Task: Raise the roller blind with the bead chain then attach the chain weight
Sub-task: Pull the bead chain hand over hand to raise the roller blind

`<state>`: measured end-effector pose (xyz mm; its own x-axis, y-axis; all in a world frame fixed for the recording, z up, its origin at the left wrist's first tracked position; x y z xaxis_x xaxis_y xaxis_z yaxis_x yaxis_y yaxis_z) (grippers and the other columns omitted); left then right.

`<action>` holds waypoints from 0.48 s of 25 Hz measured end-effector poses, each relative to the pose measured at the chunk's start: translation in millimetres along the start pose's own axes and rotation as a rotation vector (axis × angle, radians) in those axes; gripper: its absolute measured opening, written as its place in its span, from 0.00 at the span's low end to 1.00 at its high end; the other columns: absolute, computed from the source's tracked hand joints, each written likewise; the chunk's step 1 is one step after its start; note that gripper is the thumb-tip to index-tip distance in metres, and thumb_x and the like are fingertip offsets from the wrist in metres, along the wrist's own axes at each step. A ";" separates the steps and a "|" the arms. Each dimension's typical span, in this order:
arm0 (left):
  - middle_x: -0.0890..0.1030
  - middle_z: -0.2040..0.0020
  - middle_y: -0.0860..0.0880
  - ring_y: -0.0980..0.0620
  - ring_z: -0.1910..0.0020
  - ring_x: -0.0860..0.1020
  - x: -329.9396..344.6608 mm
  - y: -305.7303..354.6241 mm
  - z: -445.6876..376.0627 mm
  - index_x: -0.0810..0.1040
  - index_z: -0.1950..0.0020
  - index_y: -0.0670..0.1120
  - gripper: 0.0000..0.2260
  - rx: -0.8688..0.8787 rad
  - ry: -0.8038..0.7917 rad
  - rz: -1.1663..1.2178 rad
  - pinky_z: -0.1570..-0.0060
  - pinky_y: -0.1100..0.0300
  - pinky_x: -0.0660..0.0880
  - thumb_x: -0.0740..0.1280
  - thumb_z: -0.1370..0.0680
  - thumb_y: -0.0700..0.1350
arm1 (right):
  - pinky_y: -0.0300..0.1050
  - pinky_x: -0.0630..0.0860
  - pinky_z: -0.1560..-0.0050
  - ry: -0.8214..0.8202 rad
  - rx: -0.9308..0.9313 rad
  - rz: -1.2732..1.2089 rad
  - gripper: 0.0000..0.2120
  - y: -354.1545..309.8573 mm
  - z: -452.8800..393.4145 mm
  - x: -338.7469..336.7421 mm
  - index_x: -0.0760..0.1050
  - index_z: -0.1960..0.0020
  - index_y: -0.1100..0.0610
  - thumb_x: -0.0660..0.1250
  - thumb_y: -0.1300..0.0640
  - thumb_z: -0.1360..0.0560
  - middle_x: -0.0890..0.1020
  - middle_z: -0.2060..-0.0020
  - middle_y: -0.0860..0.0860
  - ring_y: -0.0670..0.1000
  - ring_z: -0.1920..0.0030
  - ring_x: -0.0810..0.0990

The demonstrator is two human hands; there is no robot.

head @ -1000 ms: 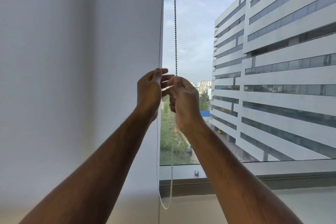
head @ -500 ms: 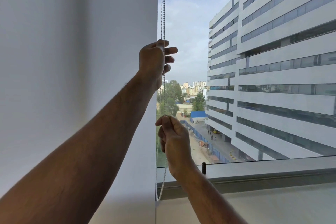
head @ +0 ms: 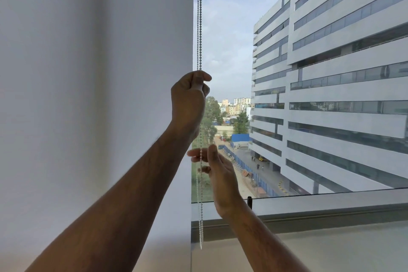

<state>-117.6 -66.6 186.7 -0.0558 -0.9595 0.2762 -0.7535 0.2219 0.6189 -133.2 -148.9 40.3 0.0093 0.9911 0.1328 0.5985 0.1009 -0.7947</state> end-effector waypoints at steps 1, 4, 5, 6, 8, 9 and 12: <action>0.69 0.71 0.52 0.59 0.78 0.65 -1.6 -3.6 5.8 0.82 0.54 0.46 0.14 0.008 0.001 -0.018 0.73 0.66 0.65 0.59 0.14 0.41 | 0.45 0.75 0.47 0.021 0.004 -0.012 0.22 -5.9 -7.9 -1.8 0.87 0.54 0.49 0.56 0.40 0.21 0.89 0.53 0.47 0.45 0.50 0.84; 0.72 0.74 0.57 0.60 0.78 0.69 -7.5 -13.6 24.7 0.81 0.55 0.45 0.15 0.038 0.022 -0.072 0.73 0.68 0.67 0.59 0.14 0.41 | 0.56 0.75 0.41 0.041 -0.068 -0.080 0.20 -38.9 -37.7 -4.7 0.85 0.50 0.49 0.56 0.44 0.17 0.88 0.50 0.49 0.49 0.45 0.85; 0.73 0.75 0.58 0.61 0.77 0.71 -9.1 -16.3 31.0 0.82 0.55 0.44 0.15 0.059 0.023 -0.094 0.73 0.68 0.68 0.58 0.14 0.42 | 0.56 0.76 0.41 0.040 -0.095 -0.103 0.20 -53.7 -48.7 -4.2 0.84 0.46 0.52 0.55 0.46 0.15 0.88 0.48 0.51 0.51 0.43 0.85; 0.75 0.74 0.58 0.61 0.75 0.72 -10.2 -18.4 37.4 0.82 0.55 0.44 0.15 0.081 0.018 -0.109 0.72 0.68 0.68 0.58 0.14 0.42 | 0.55 0.77 0.41 0.038 -0.111 -0.130 0.20 -69.5 -59.1 -3.0 0.83 0.43 0.55 0.55 0.48 0.14 0.88 0.47 0.53 0.53 0.42 0.85; 0.74 0.73 0.57 0.60 0.74 0.69 -12.1 -24.0 48.4 0.81 0.57 0.45 0.16 0.103 0.017 -0.108 0.71 0.66 0.67 0.59 0.14 0.43 | 0.51 0.80 0.44 0.014 -0.112 -0.175 0.20 -98.2 -80.5 0.9 0.80 0.39 0.59 0.54 0.49 0.13 0.88 0.46 0.55 0.56 0.41 0.85; 0.72 0.73 0.57 0.59 0.75 0.68 -13.0 -27.6 52.8 0.80 0.57 0.44 0.16 0.101 0.025 -0.103 0.71 0.65 0.65 0.59 0.14 0.43 | 0.51 0.80 0.44 -0.011 -0.101 -0.185 0.21 -110.6 -90.3 3.8 0.79 0.37 0.61 0.53 0.49 0.13 0.87 0.44 0.57 0.57 0.41 0.86; 0.70 0.74 0.56 0.58 0.76 0.66 -15.4 -37.4 66.4 0.81 0.54 0.42 0.14 0.089 0.036 -0.114 0.72 0.65 0.63 0.59 0.14 0.43 | 0.50 0.82 0.46 -0.082 -0.045 -0.208 0.21 -135.8 -111.4 15.1 0.76 0.35 0.64 0.53 0.50 0.13 0.87 0.45 0.60 0.58 0.45 0.87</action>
<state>-132.1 -71.6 110.5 0.0559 -0.9704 0.2350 -0.8085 0.0941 0.5809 -125.1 -157.3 216.2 -0.1822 0.9532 0.2413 0.6157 0.3020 -0.7278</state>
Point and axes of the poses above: each hand's wrist, its own z-axis away from the middle knuckle, its own x-axis out of the palm, y = z × x, the point moved 3 cm from there along -z, towards the middle knuckle
